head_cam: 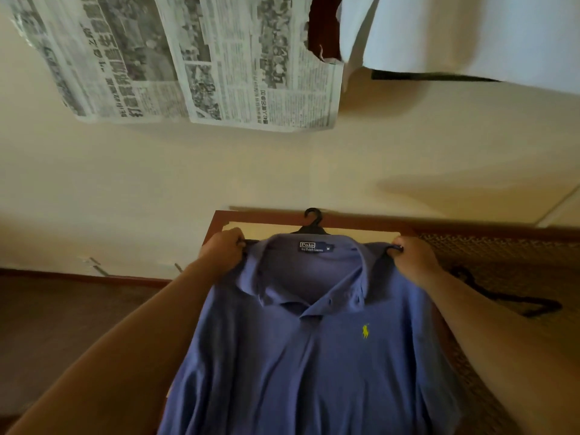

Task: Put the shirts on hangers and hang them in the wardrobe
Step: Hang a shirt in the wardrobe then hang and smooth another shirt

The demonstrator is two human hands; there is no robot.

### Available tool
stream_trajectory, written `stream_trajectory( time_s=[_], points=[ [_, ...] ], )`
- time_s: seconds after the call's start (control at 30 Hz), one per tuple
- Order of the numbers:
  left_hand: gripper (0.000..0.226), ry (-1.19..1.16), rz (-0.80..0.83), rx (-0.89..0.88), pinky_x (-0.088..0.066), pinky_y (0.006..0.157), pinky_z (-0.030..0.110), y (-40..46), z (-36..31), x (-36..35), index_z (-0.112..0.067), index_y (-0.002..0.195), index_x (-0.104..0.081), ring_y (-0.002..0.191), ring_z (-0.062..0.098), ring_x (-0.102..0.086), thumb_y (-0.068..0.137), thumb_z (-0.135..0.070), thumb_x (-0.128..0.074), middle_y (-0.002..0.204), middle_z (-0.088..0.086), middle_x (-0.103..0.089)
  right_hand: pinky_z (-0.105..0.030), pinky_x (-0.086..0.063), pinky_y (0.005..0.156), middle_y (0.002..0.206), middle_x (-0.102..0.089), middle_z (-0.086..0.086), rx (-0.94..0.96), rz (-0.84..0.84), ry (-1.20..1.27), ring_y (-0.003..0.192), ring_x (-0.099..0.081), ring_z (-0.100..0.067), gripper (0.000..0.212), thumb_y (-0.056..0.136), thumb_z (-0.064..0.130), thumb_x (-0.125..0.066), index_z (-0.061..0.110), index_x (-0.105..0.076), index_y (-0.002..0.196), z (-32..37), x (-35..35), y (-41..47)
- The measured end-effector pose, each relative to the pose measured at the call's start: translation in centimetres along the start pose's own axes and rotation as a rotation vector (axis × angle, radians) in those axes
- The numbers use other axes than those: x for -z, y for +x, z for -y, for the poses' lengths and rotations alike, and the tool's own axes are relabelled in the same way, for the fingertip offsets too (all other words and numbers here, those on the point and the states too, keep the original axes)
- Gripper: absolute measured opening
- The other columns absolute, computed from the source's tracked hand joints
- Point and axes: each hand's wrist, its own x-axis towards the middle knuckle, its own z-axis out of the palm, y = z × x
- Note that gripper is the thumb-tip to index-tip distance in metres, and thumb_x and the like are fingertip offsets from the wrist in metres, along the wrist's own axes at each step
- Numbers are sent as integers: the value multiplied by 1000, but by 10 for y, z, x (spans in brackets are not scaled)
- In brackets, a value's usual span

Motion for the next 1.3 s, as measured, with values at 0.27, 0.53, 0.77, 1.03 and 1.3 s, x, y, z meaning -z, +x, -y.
stream_trajectory(
  time_s=[0.27, 0.53, 0.77, 1.03, 1.3],
  points=[
    [23, -105, 59, 97, -40, 74, 31, 62, 1, -21, -16, 81, -59, 92, 29, -56, 96, -33, -54, 95, 11, -61, -32, -25, 55, 62, -48, -6, -48, 144, -59, 71, -52, -28, 30, 88, 9, -58, 11, -50, 60, -8, -20, 63],
    [23, -227, 79, 153, -38, 74, 31, 110, 24, -57, 0, 89, -63, 88, 32, -57, 97, -18, -51, 96, 21, -64, -33, -29, 55, 59, -41, -3, -151, 184, -62, 64, -44, -27, 37, 93, 11, -54, 16, -42, 57, -6, -49, 101],
    [26, -144, 76, 145, -40, 71, 33, 124, 25, -82, -4, 95, -62, 87, 29, -57, 99, -25, -48, 94, 13, -63, -35, -34, 62, 67, -44, -7, -189, 267, -119, 64, -42, -24, 35, 96, 13, -50, 16, -41, 62, -4, -67, 122],
    [35, -82, -138, 168, -36, 95, 40, 92, -12, -94, -14, 119, -55, 118, 28, -43, 96, -40, -49, 125, 11, -50, -35, -34, 52, 63, -42, -9, -94, 353, -160, 55, -38, -22, 34, 93, 11, -46, 8, -43, 59, 31, -71, 133],
    [49, -273, -62, 338, -41, 99, 38, 56, -38, -134, -17, 139, -40, 124, 26, -43, 97, -41, -47, 137, 11, -42, -32, -34, 60, 74, -51, -9, 12, 411, -8, 67, -48, -22, 39, 101, 27, -42, 8, -49, 68, 103, -107, 147]
  ],
)
